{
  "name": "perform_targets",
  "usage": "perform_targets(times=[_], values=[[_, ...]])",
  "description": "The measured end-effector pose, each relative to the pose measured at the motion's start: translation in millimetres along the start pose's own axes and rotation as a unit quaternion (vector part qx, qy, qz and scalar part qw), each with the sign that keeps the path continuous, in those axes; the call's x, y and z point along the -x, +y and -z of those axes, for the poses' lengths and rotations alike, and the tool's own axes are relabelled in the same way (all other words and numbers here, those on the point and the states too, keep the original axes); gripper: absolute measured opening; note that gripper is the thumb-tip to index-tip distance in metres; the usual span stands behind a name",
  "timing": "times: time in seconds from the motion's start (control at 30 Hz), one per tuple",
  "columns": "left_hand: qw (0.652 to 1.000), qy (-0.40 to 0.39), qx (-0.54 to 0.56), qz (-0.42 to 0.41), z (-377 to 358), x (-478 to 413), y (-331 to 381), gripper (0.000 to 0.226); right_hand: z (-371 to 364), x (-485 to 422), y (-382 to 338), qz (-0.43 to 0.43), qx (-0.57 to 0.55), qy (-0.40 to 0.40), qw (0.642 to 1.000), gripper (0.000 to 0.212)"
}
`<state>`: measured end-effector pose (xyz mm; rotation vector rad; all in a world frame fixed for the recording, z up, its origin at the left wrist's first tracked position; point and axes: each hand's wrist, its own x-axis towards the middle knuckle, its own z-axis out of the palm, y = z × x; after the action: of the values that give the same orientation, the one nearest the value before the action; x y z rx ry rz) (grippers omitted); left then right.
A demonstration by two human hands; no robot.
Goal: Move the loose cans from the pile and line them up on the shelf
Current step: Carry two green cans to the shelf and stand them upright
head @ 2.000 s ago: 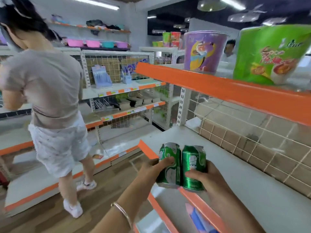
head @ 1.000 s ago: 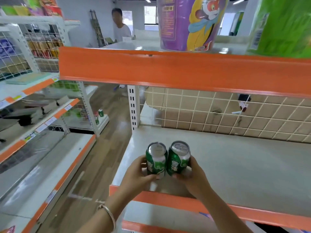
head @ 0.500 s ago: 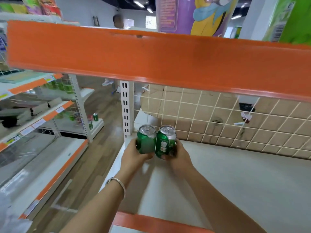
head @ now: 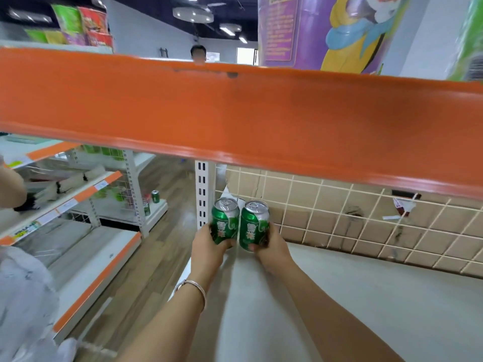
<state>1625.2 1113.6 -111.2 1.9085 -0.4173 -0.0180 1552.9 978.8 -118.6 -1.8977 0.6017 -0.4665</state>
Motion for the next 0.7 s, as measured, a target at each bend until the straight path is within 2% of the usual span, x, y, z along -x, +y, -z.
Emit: perform_targets(times=[0.1,0.2,0.33,0.5,0.7], values=[[1.000,0.014,-0.021,-0.007,0,-9,-4,0.035,-4,-8,-2,0.017,0.013,-0.006,1.000,0.064],[1.000,0.022,-0.016,0.013,-4,-15,-8,0.042,-10,-11,0,0.030,0.037,0.030,0.998,0.064],[1.000,0.014,-0.024,0.009,-2,-18,-9,0.046,-12,-19,5,0.045,0.036,0.011,0.998,0.067],[0.999,0.000,-0.045,0.003,1,-23,-11,0.044,-8,-21,2,0.052,0.058,0.016,0.997,0.055],[0.969,-0.012,-0.246,0.003,8,-32,-5,0.047,-11,-16,-3,0.044,0.077,0.018,0.996,0.055]])
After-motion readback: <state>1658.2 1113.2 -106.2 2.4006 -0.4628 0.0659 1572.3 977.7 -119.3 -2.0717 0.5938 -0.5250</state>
